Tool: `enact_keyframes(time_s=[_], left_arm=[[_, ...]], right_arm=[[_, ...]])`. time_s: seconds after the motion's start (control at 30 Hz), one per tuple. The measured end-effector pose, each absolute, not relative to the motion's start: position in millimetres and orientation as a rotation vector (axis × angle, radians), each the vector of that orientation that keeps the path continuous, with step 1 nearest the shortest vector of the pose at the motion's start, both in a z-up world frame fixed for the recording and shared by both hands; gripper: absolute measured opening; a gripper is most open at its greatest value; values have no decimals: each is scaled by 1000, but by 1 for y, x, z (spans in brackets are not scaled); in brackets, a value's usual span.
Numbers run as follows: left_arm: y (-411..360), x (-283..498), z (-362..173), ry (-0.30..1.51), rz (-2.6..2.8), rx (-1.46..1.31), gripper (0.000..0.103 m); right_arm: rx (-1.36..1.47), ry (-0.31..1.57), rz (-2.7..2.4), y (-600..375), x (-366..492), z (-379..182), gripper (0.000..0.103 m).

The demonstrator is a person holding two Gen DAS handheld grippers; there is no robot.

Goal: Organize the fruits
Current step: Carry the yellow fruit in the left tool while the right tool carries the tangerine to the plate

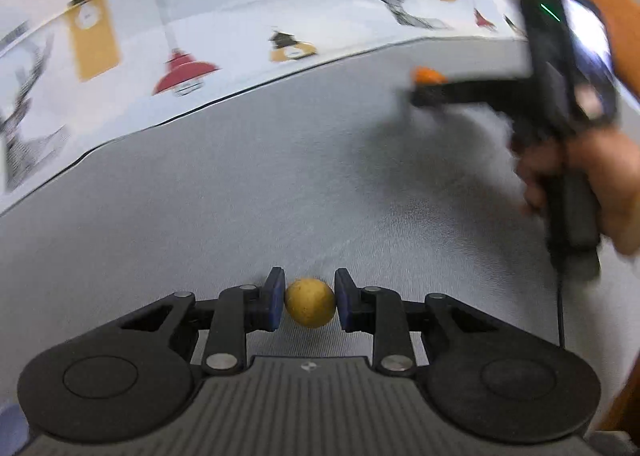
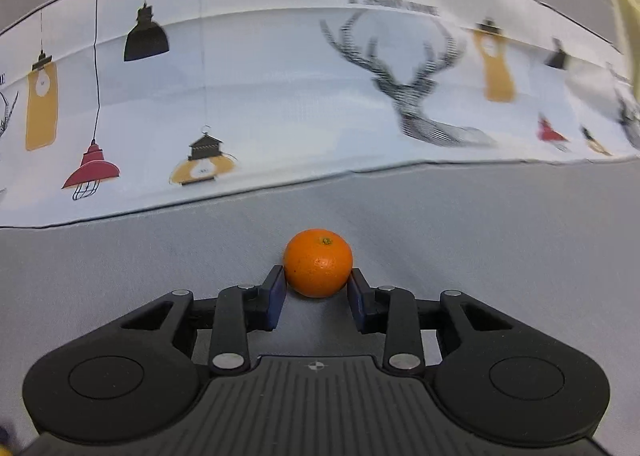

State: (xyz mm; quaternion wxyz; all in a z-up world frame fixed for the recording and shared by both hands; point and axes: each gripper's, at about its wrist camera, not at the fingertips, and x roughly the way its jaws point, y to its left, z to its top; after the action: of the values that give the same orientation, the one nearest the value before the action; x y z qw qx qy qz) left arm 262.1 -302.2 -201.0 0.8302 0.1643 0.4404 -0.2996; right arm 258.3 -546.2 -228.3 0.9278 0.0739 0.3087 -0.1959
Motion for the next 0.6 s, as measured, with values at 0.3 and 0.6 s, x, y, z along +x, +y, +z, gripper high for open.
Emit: enact_keyframes(time_s=[0.3, 0.6], left_arm=[[-203, 186, -97, 914, -503, 250, 29], [-98, 83, -27, 874, -429, 178, 29]], right_arm=[[271, 511, -398, -476, 109, -144, 35], [298, 417, -219, -329, -39, -67, 35]])
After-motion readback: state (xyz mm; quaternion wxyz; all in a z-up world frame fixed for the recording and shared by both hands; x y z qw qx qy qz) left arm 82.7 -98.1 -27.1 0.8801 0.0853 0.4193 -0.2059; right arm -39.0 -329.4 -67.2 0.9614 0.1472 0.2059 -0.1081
